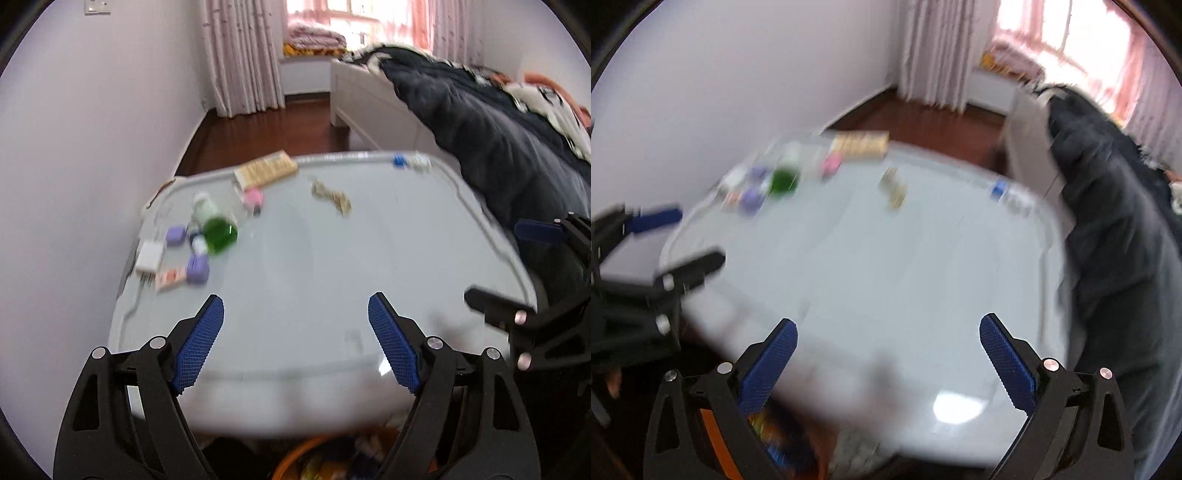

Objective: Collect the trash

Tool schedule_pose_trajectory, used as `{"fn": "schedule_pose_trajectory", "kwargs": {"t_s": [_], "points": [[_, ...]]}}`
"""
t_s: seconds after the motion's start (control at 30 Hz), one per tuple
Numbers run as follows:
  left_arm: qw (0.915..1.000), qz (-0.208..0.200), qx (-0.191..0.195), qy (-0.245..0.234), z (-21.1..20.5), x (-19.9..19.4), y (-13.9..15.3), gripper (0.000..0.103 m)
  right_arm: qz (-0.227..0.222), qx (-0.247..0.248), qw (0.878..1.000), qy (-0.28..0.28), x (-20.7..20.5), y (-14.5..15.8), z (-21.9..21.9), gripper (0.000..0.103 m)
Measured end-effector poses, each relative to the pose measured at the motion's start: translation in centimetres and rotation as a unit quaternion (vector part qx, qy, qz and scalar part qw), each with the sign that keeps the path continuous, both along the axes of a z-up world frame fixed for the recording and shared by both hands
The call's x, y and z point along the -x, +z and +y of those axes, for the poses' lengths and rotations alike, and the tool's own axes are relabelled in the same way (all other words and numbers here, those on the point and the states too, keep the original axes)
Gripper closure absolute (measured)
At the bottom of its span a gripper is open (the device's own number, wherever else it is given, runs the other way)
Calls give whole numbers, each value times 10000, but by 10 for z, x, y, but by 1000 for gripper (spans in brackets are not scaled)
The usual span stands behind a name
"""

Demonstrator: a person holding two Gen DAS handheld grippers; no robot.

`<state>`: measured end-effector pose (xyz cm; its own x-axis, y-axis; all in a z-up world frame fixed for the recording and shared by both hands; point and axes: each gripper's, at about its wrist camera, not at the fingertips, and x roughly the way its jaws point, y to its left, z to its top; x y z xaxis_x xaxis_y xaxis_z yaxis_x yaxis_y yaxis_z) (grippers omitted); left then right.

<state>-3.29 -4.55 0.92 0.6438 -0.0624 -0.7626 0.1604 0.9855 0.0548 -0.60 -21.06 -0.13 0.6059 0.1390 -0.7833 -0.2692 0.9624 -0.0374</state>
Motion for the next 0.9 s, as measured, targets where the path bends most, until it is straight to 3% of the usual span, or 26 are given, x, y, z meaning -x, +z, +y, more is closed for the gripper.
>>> {"fn": "schedule_pose_trajectory", "kwargs": {"t_s": [0.1,0.2,0.33,0.5,0.67,0.9], "points": [[9999,-156,54,49,-7,-26,9,20,-277,-281,9985,-371,-28,15,-19,5],[9994,-330,-55,111,-13,-46,13,18,-436,-211,9965,-678,-37,9,-33,5],[9989,-435,16,174,-13,-61,7,14,-257,-349,9953,-866,-49,-7,-43,5],[9997,-152,107,137,-19,-72,-7,13,-269,-340,9959,-798,-45,-8,-41,5],[9988,-437,-208,51,-30,-65,-3,13,-363,-237,9969,-652,-40,-4,-33,5],[9989,-409,-229,20,-31,-66,-6,13,-425,-190,9970,-613,-35,-1,-33,5]]}}
